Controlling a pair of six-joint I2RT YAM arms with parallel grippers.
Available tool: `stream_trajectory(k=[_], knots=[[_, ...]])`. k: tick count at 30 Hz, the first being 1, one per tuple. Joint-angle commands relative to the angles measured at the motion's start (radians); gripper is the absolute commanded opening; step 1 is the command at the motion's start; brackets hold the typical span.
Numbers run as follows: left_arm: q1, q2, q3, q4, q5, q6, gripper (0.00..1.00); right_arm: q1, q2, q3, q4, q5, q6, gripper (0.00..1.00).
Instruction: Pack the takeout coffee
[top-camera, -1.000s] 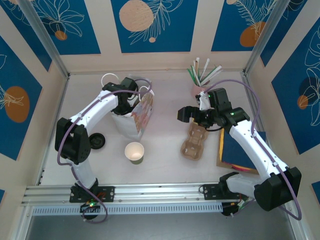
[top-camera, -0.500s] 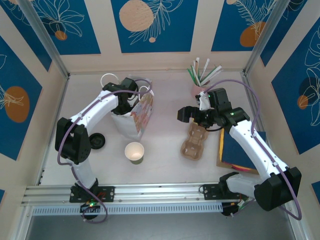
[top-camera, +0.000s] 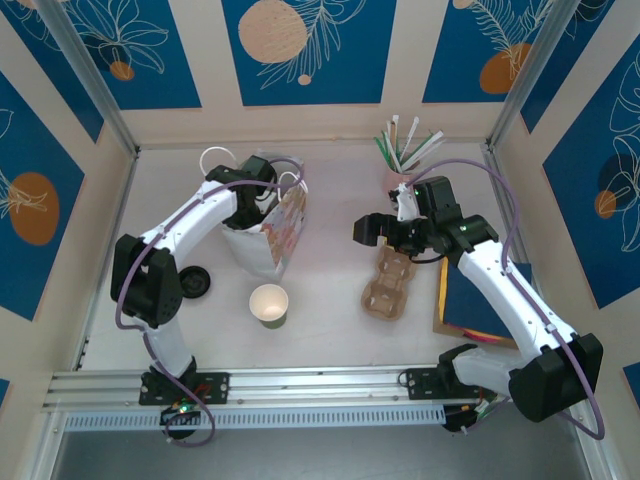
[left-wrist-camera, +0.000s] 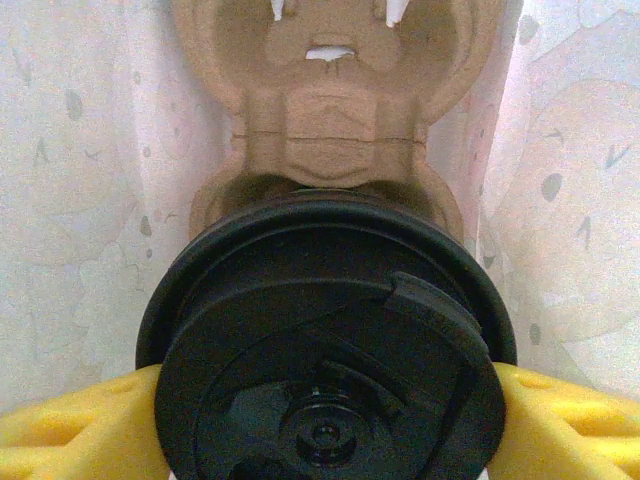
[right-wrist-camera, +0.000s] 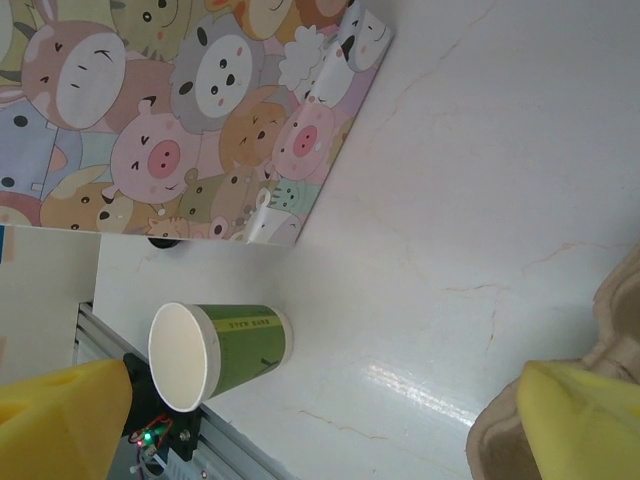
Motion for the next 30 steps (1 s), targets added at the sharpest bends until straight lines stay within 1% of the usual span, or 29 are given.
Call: stream_trajectory(k=[1, 12, 30], knots=[[0.024, 0.067, -0.061, -0.073, -0.031, 0.000, 0.73, 0.009, -0.010, -0.007, 0.022, -0.024, 0.007, 0.99], [0.024, 0.059, -0.061, -0.080, -0.033, -0.002, 0.74, 0.035, 0.005, 0.005, 0.049, -0.033, 0.011, 0.99], [0.023, 0.050, -0.061, -0.083, -0.028, -0.009, 0.76, 0.044, 0.004, 0.010, 0.042, -0.028, 0.009, 0.99]])
